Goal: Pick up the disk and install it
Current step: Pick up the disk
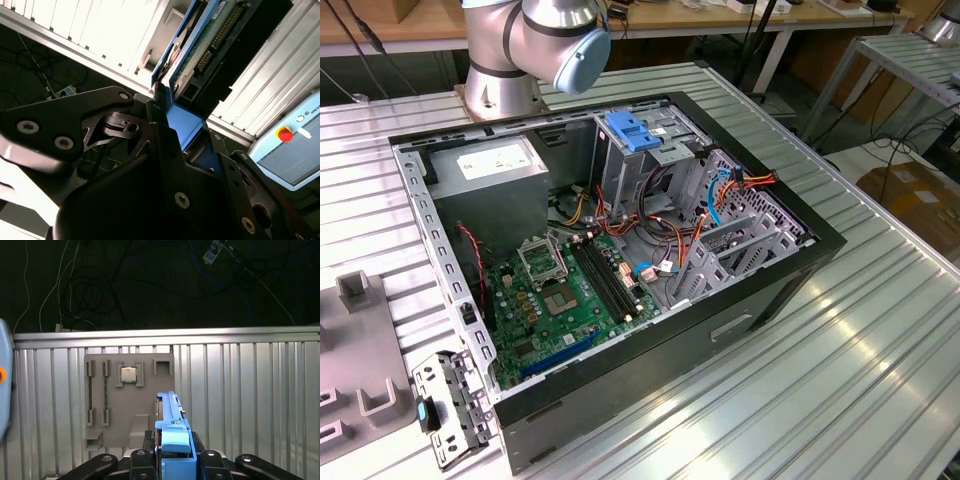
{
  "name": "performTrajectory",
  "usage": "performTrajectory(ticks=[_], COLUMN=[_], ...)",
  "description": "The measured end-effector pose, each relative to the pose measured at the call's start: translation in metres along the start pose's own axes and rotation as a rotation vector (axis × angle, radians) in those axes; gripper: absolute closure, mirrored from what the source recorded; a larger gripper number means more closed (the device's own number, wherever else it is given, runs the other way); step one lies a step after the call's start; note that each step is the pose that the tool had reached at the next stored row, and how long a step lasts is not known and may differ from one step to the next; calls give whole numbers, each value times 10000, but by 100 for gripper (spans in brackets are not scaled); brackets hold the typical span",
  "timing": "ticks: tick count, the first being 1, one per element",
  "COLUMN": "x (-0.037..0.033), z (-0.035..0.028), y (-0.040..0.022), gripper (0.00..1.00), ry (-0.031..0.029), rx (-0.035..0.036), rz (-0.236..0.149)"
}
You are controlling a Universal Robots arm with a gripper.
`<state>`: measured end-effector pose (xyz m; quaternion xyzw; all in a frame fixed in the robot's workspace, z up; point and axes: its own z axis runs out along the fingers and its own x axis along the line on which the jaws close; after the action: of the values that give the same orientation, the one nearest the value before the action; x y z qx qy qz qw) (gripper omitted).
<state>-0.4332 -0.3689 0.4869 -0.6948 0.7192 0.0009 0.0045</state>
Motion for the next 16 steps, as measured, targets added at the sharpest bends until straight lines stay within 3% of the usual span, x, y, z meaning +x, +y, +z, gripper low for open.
performTrajectory(ticks=[8,16], x=[-1,-5], z=[1,1], y=[-50,-140], gripper=[63,63], ry=[-1,0], rx=[1,1], rz=[0,0])
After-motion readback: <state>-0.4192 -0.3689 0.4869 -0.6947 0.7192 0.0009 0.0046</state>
